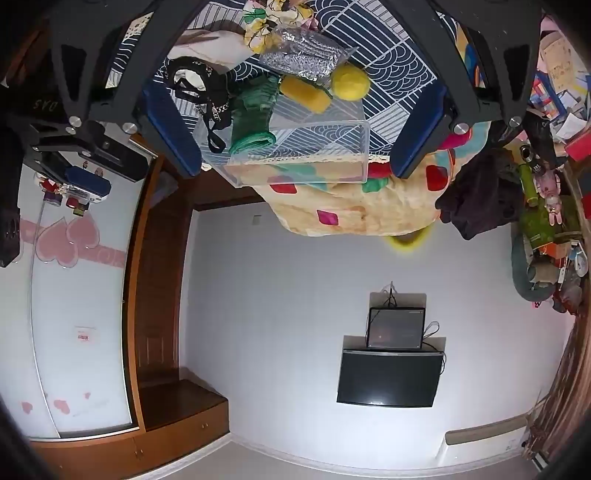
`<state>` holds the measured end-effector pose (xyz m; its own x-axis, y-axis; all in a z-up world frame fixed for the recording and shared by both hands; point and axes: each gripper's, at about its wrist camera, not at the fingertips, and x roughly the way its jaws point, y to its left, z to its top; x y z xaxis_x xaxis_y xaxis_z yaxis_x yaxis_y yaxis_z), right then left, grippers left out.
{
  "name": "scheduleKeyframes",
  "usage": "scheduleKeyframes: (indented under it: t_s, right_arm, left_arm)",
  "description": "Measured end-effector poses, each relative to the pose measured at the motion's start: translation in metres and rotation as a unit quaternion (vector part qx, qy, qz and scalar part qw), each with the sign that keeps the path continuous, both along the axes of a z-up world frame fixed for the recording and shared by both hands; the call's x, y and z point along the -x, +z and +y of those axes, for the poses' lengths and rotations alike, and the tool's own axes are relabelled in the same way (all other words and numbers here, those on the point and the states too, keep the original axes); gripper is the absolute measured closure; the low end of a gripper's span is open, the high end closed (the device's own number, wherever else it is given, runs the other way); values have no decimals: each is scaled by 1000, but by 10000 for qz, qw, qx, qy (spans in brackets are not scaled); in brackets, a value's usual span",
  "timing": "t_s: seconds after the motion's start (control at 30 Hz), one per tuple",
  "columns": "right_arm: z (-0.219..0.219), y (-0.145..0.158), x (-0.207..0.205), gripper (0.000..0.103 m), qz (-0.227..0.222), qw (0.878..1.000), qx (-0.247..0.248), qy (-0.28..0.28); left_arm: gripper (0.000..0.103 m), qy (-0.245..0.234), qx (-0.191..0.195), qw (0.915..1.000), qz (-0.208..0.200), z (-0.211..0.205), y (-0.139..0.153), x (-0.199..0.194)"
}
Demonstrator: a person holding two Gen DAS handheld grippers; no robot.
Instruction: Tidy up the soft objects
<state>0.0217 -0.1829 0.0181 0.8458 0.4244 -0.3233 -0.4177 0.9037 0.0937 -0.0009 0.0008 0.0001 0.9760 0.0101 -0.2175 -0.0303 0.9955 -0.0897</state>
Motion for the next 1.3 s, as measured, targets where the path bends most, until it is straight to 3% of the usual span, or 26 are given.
scheduleKeyframes:
  t_s: [1.3]
  right_arm:
    - [1, 3, 3, 0, -24, 10000, 4, 63]
  left_arm:
    - [0, -40, -50, 9999, -105, 0, 6, 6]
